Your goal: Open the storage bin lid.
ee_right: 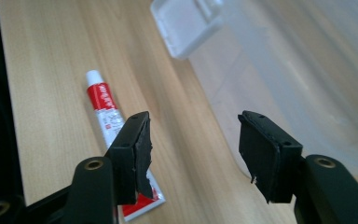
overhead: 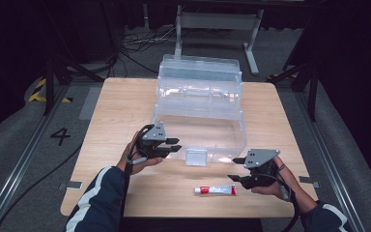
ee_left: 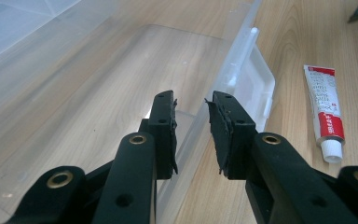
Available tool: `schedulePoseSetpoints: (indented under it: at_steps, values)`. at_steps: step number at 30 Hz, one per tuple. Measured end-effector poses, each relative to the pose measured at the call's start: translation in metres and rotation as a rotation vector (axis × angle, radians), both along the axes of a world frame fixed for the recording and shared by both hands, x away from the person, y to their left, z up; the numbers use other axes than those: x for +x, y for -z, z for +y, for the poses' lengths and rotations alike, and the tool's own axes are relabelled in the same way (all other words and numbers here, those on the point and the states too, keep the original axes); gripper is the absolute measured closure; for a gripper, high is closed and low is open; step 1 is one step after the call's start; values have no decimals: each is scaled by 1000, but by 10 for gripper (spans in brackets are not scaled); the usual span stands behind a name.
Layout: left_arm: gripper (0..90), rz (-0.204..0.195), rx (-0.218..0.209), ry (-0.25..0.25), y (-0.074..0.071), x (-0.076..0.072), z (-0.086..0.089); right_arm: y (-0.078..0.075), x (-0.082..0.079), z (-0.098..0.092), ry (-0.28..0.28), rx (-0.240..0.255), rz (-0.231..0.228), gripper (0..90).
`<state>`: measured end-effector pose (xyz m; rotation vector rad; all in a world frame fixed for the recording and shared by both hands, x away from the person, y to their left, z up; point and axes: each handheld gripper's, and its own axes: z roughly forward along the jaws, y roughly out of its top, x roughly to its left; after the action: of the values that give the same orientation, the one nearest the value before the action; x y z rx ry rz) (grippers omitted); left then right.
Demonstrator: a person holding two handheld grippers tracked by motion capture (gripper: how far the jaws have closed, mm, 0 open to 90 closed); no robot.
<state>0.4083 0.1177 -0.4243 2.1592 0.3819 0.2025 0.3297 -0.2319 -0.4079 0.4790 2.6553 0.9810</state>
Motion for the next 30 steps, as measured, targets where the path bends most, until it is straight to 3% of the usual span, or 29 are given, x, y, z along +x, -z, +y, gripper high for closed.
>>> schedulePoseSetpoints:
  at_steps: [11,14,17,30]
  values:
    - [697,-19,29,-20,-1,-4,-3,25,-3,30,-88,-88,97,451]
    - [703,-35,71,-24,-7,-6,-4,30,-3,39,-121,-117,125,457]
    - [700,-52,64,-25,-13,-11,0,35,-3,46,-148,-145,145,458]
    - [537,-103,119,-100,-19,-33,27,49,3,60,-204,-203,199,491]
